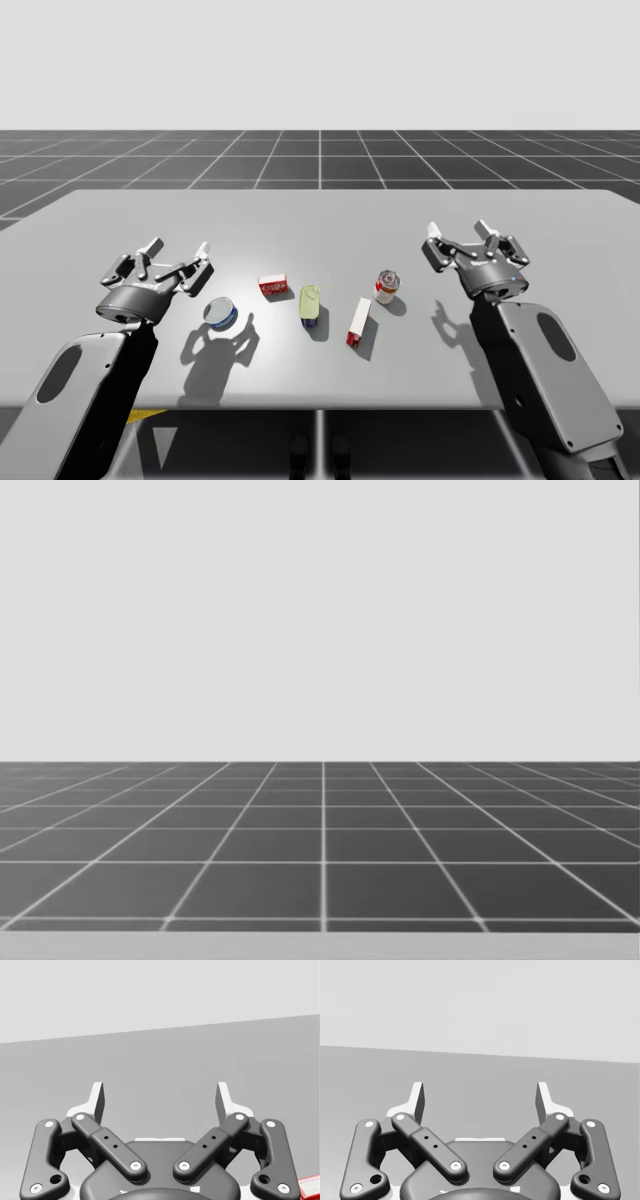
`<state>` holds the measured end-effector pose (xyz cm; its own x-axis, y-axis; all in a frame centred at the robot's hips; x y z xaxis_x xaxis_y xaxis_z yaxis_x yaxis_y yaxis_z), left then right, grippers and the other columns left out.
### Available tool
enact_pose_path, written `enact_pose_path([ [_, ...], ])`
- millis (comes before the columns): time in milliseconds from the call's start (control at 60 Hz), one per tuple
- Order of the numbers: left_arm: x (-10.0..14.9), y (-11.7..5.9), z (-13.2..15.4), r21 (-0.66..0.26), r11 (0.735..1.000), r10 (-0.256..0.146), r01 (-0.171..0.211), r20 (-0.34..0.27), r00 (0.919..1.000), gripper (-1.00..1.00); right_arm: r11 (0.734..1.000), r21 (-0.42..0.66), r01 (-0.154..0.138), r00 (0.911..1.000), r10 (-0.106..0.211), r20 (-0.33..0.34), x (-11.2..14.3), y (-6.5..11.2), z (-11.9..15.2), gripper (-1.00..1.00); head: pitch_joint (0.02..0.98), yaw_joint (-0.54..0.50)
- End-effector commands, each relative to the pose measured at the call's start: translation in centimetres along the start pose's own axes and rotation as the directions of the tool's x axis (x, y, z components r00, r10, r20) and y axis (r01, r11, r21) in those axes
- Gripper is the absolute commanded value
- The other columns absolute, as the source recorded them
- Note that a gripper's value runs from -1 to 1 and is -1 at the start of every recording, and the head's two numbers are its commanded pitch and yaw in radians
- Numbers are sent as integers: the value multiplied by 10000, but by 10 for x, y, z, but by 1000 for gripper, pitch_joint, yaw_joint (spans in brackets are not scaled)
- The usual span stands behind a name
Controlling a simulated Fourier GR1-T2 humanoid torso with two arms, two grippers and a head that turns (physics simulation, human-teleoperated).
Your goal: Lift the pudding box off the table.
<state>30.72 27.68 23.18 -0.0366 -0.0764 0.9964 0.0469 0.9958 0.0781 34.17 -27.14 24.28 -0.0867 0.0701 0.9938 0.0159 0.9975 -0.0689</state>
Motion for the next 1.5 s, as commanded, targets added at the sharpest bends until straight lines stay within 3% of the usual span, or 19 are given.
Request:
enact_pose_path([
  [17, 0, 1, 0, 17, 10000, 17, -17, -3, 10000, -1000, 9999, 22, 106, 9997, -107, 206, 1, 3, 4, -1000, 54, 8],
  [117, 0, 1, 0, 25, 10000, 33, -33, -3, 10000, -1000, 9992, 339, 231, 9997, -233, 52, 4, 3, 3, -1000, 67, 7],
  [250, 0, 2, 0, 52, 10000, 48, -48, -20, 10000, -1000, 9989, 443, 154, 9997, -145, -202, 1, 3, 1, -1000, 135, 9],
  [733, -1, 3, -1, 67, 10000, -28, 28, -98, 9999, -1000, 9998, 182, -58, 9998, 61, -181, 1, 1, -2, -1000, 585, -39],
  [817, -1, 3, -1, 113, 9999, -91, 92, -102, 9999, -1000, 9992, 29, -387, 9991, 387, -144, 0, 2, -2, -1000, 658, -64],
  [1050, -1, 2, -2, 127, 9997, -199, 200, -109, 9997, -1000, 9977, 4, -683, 9976, 683, -65, 0, 3, -3, -1000, 838, -149],
  [1300, 0, -1, -3, 40, 9999, -150, 151, -69, 9999, -1000, 9976, -77, -693, 9976, 693, -42, 1, 2, -3, -1000, 905, -183],
  [1367, 0, -1, -3, 37, 9999, -132, 132, -66, 9999, -1000, 9988, 2, -487, 9988, 487, -41, 1, 3, -2, -1000, 899, -181],
  [1383, 0, -1, -3, 32, 9999, -99, 99, -71, 9999, -1000, 9994, 134, -325, 9995, 326, -17, 3, 3, -1, -1000, 895, -178],
  [1500, 0, 0, -2, 78, 10000, -1, 2, -94, 10000, -1000, 9998, 4, -204, 9997, 204, 116, 17, 10, 11, -1000, 876, -166],
])
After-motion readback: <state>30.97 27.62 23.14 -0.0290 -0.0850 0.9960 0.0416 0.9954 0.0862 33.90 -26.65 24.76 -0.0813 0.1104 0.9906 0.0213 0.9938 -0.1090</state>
